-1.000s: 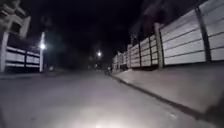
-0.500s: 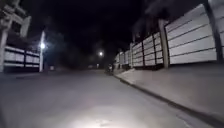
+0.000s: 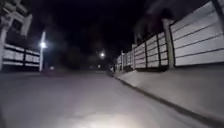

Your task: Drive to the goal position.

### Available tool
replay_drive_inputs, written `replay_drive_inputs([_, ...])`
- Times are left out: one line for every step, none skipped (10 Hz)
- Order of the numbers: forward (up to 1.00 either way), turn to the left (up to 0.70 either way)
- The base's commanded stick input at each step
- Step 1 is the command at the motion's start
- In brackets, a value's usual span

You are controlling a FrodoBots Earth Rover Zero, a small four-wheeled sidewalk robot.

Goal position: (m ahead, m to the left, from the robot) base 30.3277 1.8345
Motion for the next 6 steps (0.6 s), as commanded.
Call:
replay_drive_inputs([0.7, 0.0])
replay_drive_inputs([0.7, 0.0])
replay_drive_inputs([0.7, 0.0])
replay_drive_inputs([0.7, 0.0])
replay_drive_inputs([0.7, 0.0])
replay_drive_inputs([0.7, 0.0])
